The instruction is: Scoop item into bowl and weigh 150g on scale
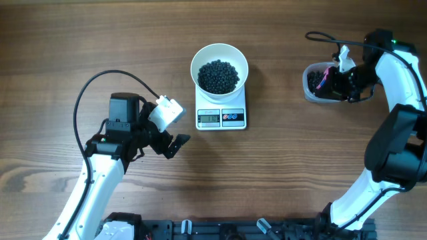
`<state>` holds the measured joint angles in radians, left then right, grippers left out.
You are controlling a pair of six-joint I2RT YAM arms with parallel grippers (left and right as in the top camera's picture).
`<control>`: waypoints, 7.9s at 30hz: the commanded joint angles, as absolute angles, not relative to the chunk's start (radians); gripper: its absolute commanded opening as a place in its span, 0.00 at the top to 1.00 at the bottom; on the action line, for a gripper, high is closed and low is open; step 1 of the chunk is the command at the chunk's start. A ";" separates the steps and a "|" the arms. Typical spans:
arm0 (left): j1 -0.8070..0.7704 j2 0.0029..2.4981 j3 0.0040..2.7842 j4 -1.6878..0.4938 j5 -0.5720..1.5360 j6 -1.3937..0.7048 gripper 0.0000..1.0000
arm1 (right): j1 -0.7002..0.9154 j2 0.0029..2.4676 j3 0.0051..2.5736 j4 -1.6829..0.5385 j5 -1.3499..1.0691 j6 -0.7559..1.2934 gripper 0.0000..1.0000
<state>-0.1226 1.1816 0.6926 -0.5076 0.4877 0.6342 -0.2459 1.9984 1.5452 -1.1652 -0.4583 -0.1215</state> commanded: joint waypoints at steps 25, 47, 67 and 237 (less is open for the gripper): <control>-0.129 1.172 0.682 -0.505 0.506 0.650 0.00 | -0.462 2.049 1.545 -1.241 -0.722 -0.314 0.96; -0.129 1.172 0.682 -0.505 0.506 0.650 0.00 | -0.529 2.048 1.545 -1.328 -1.156 -0.535 0.96; -0.129 1.172 0.682 -0.505 0.506 0.650 0.00 | -0.062 2.044 1.816 -1.317 -1.109 -0.243 0.96; -0.129 1.172 0.682 -0.505 0.506 0.650 0.00 | 0.117 1.958 1.809 -1.163 -0.856 -0.051 0.96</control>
